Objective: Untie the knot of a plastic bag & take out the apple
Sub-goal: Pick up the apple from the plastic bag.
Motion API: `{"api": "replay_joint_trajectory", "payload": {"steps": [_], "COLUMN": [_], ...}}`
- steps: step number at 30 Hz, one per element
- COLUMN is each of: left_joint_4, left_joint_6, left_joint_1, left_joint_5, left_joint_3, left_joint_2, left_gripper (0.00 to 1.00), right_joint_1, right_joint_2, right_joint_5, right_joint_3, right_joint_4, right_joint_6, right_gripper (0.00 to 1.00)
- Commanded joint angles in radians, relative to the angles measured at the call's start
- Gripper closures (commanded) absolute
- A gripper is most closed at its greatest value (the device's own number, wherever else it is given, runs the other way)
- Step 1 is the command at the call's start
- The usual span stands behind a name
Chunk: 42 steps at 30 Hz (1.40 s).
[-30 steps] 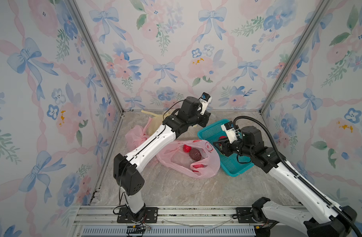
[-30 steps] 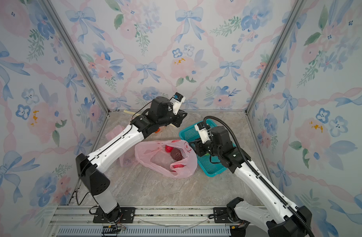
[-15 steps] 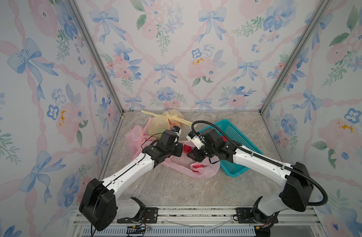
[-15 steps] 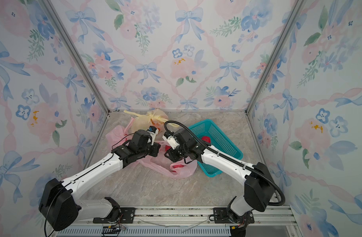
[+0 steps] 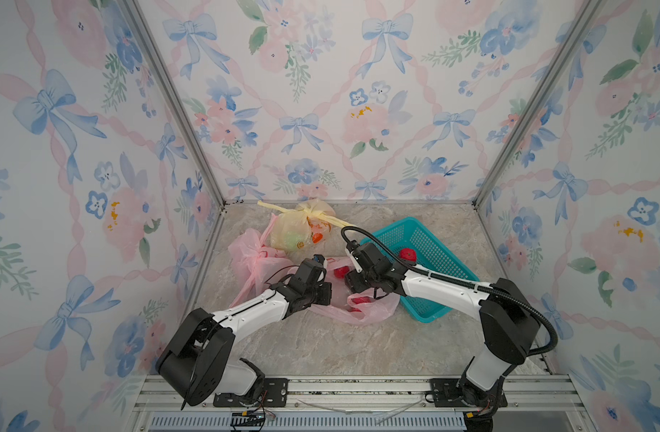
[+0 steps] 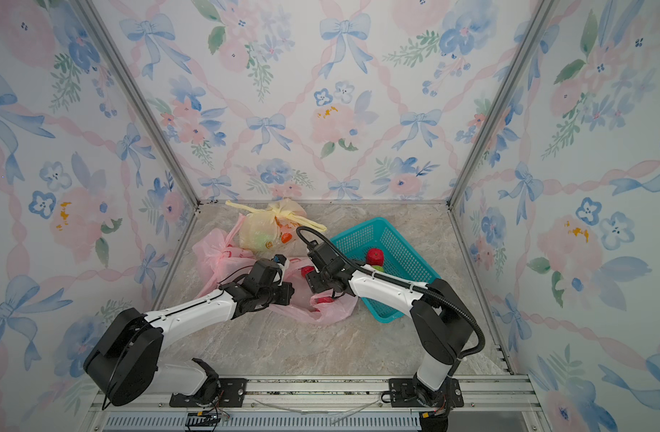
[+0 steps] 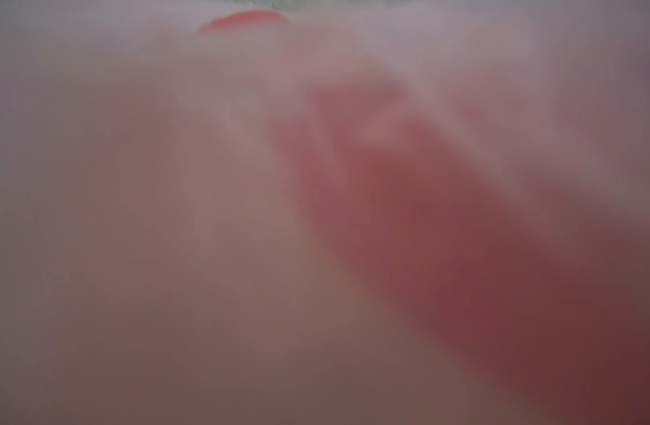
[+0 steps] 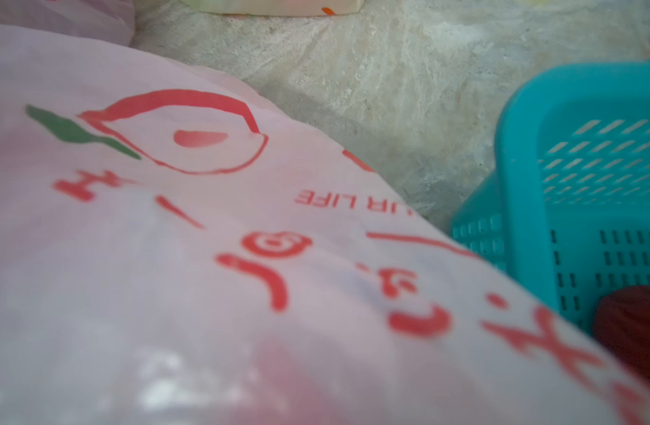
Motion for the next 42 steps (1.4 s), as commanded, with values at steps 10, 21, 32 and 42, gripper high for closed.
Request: {"api": "replay_joint_trajectory", "payload": {"steps": [10,21,32,42], "left_joint_4": [0.066,0.058,0.04,0.034], "left_joint_6": [-0.009,0.001,0.006,0.016], "left_joint_1": [0.005,0.016,0.018,0.019], "left_joint_5": [0.051,0.031,-0.039,-0.156], "left_joint_3": [-0.012,0.0,0.014,0.034], "left_joint_2": [0.059,0.052,0.014,-0.058], "left_gripper": [0.89,0.89,0.88,0.82], "right_joint_1": [-0.016,-0.033,-0.044,-0.063], "right_joint_2": [0.138,0.188,0.034,-0.078], "right_joint_5": [0.06,0.071,-0.095,-0.403], "right_joint_3": [0.061,0.094,0.039,0.028], "right_joint_4": [0.017,0.052,0.055,0.003], "right_joint_6": [0.009,0.001,-0.069,-0.119], "right_gripper": [0.15,0.46,0.65,0.72]}}
